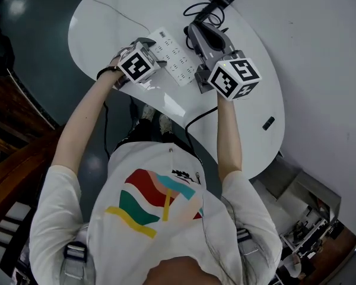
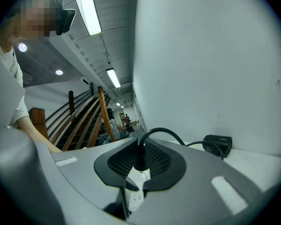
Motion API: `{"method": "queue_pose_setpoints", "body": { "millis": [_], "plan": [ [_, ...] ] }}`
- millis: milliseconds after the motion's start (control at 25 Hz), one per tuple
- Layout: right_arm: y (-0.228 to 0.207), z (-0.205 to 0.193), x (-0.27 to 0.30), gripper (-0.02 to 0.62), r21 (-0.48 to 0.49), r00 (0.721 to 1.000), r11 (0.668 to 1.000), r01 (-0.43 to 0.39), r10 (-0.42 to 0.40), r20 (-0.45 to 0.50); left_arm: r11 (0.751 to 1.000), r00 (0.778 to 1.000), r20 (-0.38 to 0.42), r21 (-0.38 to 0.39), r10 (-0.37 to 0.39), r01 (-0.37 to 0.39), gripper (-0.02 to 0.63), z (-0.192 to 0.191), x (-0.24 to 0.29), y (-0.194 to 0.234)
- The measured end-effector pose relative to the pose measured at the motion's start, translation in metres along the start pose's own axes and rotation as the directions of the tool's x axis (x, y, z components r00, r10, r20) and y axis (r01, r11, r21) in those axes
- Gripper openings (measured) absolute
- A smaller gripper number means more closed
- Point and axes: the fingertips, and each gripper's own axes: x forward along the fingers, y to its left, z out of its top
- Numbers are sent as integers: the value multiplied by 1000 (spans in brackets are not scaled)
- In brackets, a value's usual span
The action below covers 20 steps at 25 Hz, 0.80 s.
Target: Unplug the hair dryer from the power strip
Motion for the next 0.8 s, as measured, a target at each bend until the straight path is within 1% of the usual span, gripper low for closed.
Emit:
{"method": "queue_pose_setpoints", "body": {
  "millis": [160, 280, 400, 640, 800],
  "plan": [
    [-20, -25, -22, 61, 62, 997, 996, 61, -59, -44, 1000, 1000, -11, 7, -1, 1, 324, 2, 2, 1],
    [-29, -44, -37, 60, 119, 994, 989, 85, -76, -79, 1000, 1000, -13, 4, 6, -6, 324, 1, 0, 1],
    [-37, -57, -51, 58, 147, 990, 983, 114, -100, -95, 1000, 1000, -18, 9, 10, -9, 324, 2, 1, 2],
    [-46, -78, -73, 57, 152, 979, 973, 173, -152, -139, 1000, 999, -34, 8, 10, -9, 324, 0, 1, 1],
    [-55, -96, -86, 55, 117, 958, 966, 231, -205, -199, 1000, 999, -38, 8, 11, -11, 324, 0, 1, 0]
  ]
}}
